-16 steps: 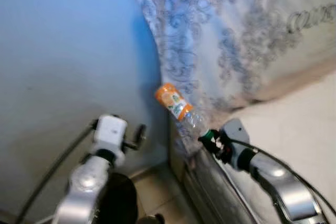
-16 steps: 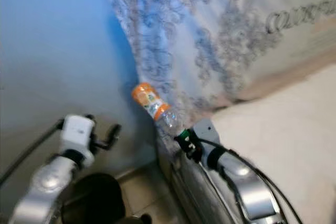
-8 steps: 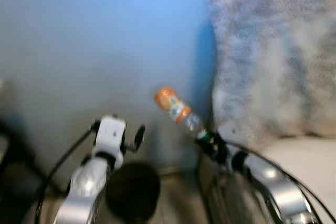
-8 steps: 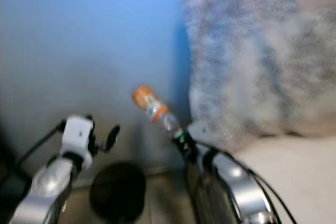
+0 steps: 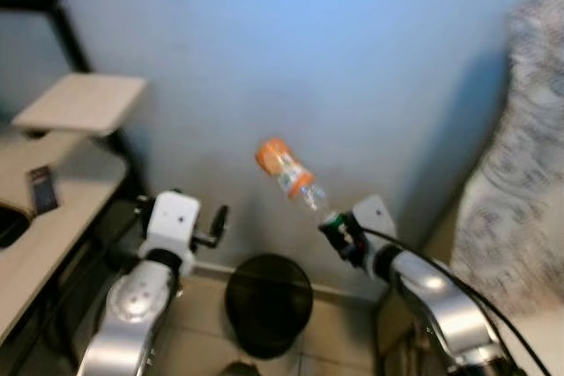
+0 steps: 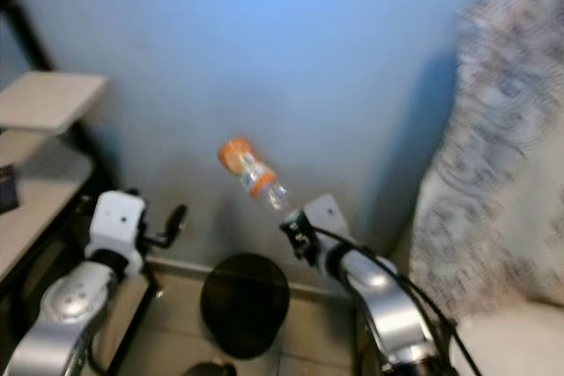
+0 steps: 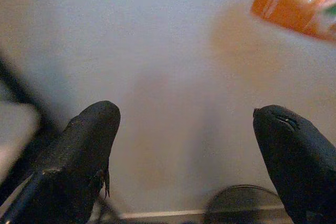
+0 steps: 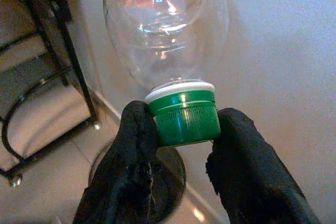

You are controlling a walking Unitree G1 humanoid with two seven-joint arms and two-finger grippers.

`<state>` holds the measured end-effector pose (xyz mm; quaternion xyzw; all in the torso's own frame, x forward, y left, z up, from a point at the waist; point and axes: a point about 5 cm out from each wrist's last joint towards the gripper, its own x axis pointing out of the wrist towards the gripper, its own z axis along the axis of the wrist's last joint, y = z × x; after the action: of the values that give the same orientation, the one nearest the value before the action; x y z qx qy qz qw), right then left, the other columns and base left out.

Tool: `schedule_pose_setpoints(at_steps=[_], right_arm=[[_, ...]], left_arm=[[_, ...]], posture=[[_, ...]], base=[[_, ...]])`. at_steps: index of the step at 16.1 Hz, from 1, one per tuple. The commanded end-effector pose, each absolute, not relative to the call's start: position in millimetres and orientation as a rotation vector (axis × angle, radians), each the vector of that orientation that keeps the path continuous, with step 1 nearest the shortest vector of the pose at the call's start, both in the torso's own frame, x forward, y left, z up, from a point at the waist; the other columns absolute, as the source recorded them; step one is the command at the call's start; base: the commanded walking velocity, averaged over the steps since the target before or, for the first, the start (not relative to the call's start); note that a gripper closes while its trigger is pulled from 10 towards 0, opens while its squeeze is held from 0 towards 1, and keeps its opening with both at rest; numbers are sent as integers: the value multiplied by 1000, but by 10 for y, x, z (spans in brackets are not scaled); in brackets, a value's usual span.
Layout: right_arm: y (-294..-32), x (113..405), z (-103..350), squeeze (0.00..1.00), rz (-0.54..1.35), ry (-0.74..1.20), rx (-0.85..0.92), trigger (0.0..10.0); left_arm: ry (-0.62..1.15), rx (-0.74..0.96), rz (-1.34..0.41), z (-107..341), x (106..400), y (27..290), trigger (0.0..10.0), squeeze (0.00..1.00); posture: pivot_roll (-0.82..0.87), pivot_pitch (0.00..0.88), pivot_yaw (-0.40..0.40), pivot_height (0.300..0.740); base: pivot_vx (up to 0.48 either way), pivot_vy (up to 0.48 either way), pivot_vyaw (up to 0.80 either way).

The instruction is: Clean up the room

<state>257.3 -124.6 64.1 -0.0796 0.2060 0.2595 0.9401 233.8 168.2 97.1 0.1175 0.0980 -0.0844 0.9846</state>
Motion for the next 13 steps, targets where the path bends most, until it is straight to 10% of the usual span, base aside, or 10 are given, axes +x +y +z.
schedule_pose_setpoints(at_steps=[1, 8, 13], right_arm=[[-1375, 2643, 611, 0, 423, 432, -178, 10000], [-1309, 2764, 458, 0, 362, 482, -167, 10000], [-1286, 2742, 431, 0, 431, 490, -224, 10000]], left_arm=[[173, 239, -187, 998, 2371, 1629, 10000, 0], [155, 233, -260, 1039, 2499, 1606, 10000, 0], [169, 221, -293, 1010, 2479, 1576, 10000, 0]], posture=[[55, 0, -19, 740], [69, 0, -28, 740], [67, 0, -25, 740]], base=[[0, 0, 800], [0, 0, 0], [307, 0, 800]])
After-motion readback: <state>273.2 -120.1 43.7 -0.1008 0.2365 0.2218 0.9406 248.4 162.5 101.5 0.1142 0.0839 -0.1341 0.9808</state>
